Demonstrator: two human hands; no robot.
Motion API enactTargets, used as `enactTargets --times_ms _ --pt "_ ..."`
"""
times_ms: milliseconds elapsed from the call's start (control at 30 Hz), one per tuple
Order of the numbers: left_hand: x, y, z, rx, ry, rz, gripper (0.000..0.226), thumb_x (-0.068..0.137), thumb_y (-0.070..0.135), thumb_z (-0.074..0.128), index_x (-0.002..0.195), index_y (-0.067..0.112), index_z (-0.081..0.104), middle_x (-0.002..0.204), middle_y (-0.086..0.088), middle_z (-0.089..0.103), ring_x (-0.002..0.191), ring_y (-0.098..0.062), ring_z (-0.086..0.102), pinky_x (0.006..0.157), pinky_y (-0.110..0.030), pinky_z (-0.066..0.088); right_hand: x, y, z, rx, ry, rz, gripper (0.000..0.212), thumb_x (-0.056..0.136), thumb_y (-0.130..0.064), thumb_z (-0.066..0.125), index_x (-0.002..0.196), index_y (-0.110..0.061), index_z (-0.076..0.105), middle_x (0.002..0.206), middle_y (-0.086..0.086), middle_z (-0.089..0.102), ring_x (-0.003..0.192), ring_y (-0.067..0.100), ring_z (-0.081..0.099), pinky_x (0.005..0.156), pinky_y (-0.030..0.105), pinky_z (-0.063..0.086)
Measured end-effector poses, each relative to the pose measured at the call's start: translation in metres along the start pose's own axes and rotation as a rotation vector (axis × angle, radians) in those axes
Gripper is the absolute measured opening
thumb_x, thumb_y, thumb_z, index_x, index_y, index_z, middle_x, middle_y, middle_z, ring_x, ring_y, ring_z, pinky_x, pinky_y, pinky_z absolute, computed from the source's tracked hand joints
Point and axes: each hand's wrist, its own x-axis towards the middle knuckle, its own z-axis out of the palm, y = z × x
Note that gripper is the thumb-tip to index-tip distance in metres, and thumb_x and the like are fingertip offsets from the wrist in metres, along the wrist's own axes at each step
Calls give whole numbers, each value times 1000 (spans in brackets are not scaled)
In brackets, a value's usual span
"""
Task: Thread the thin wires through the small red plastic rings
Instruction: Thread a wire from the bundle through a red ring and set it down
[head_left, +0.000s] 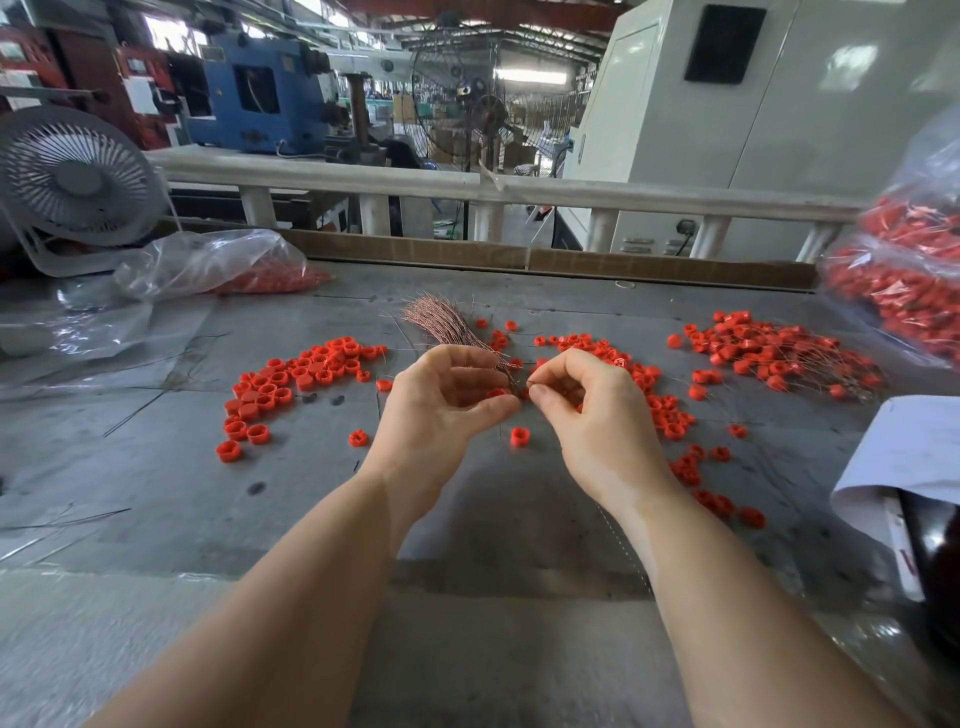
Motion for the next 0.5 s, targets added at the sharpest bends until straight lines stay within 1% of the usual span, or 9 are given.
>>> enactTargets --times_ms 67,100,200,267,300,400,500 --pt "0 0 0 -32 -2 -13 25 75 -7 69 90 11 59 82 -6 68 71 -6 66 64 -16 53 0 0 0 1 -2 -6 15 86 -10 62 76 -21 61 69 -13 59 68 5 56 65 22 45" --pt "0 -1 0 -23 6 -8 21 75 -7 69 87 9 60 80 -7 68 70 -7 66 65 -17 54 0 0 0 0 -2 -12 16 86 -9 62 76 -21 61 69 -13 59 67 5 57 63 20 45" --pt "2 -3 0 31 26 16 16 73 -2 72 75 12 67 80 -6 70 72 -9 64 74 -20 55 0 0 0 31 -2 -17 18 86 -6 62 74 -20 60 67 -13 58 62 -2 57 56 10 42" --pt "3 -3 1 14 16 12 16 72 0 74 75 15 70 78 -2 71 73 -8 64 74 -17 53 0 0 0 65 0 -13 21 86 -4 62 73 -20 59 66 -13 58 59 -5 55 52 6 39" --pt "3 -3 1 0 6 13 17 73 -1 73 77 15 70 78 -1 71 73 -7 65 74 -16 52 0 1 1 57 3 -14 21 86 -5 62 73 -21 59 66 -13 58 60 -2 55 53 7 40" --pt "1 -2 0 -34 -27 30 25 75 -9 68 86 14 67 84 0 71 80 -8 67 76 -16 52 1 3 1 24 19 -15 19 86 -9 63 74 -23 58 67 -14 58 65 2 54 63 21 44" --pt "1 -1 0 -53 -41 35 33 75 -11 66 95 15 63 90 -1 72 83 -8 68 75 -16 53 1 3 0 32 34 -21 18 86 -9 62 74 -22 58 67 -14 57 65 3 54 65 24 45"
